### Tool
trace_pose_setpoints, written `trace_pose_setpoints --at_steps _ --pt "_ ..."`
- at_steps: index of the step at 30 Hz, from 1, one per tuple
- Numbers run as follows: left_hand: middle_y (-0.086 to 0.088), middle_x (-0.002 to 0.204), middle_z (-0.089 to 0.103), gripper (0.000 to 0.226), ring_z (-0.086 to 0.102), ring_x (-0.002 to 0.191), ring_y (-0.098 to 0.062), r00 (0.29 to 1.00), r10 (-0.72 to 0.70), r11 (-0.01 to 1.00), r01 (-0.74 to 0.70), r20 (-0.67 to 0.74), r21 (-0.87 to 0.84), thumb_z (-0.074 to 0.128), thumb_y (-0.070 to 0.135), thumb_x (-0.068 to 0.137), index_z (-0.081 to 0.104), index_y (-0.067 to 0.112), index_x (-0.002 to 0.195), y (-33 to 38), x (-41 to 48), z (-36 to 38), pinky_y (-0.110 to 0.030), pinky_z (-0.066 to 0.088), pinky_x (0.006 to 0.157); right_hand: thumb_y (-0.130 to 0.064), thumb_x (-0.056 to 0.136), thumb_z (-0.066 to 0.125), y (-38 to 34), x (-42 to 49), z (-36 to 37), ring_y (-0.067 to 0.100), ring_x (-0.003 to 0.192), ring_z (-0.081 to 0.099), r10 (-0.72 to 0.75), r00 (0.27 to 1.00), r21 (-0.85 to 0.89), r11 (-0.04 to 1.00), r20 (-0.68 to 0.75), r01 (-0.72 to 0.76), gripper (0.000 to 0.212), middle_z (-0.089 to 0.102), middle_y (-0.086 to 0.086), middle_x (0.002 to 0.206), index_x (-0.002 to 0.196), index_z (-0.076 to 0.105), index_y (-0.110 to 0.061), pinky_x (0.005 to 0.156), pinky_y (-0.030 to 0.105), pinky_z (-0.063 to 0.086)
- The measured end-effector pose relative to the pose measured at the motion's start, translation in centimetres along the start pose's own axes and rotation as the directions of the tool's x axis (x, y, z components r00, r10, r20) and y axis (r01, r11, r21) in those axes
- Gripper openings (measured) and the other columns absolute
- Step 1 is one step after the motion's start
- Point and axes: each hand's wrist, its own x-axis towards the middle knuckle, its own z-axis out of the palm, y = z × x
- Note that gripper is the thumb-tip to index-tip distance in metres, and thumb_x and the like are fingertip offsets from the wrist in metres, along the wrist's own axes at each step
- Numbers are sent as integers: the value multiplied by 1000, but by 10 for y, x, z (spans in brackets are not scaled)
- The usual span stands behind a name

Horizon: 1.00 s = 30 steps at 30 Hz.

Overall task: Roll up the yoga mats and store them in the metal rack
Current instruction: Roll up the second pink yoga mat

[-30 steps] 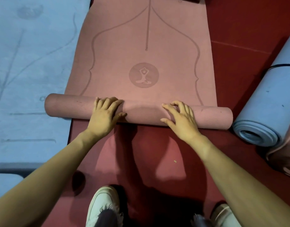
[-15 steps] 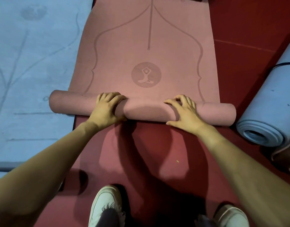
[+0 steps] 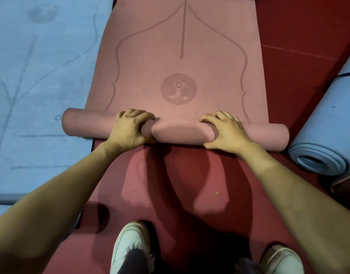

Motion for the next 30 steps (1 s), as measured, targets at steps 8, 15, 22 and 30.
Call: trace_pose_setpoints --at_steps 8,15,22,30 --pt "4 108 66 73 60 95 -26 998 59 998 -59 2 27 59 72 55 64 26 111 7 -50 10 -43 42 82 -45 53 78 -9 -49 18 21 106 48 -13 999 25 1000 -35 14 70 51 -4 104 118 54 -38 87 39 37" --pt "6 108 65 70 57 95 -20 997 76 997 -76 -7 11 63 71 59 66 27 114 20 -92 11 -41 42 80 -48 50 75 -15 -89 35 19 105 51 -54 996 57 997 -68 58 69 52 -7 106 115 53 -40 87 41 41" --pt "3 96 65 68 53 92 -20 1000 16 994 -19 -23 -107 64 68 57 55 23 107 26 -94 10 -35 36 83 -46 57 71 -16 -98 44 16 114 46 -12 995 140 990 -100 26 70 52 -7 118 125 55 -38 100 35 32" --pt "1 109 65 75 58 102 -23 999 1 993 4 38 -117 62 71 60 63 16 111 16 -89 11 -41 39 91 -44 64 71 -21 -107 61 25 110 34 21 956 79 997 -292 2 73 40 8 118 133 49 -32 98 45 36"
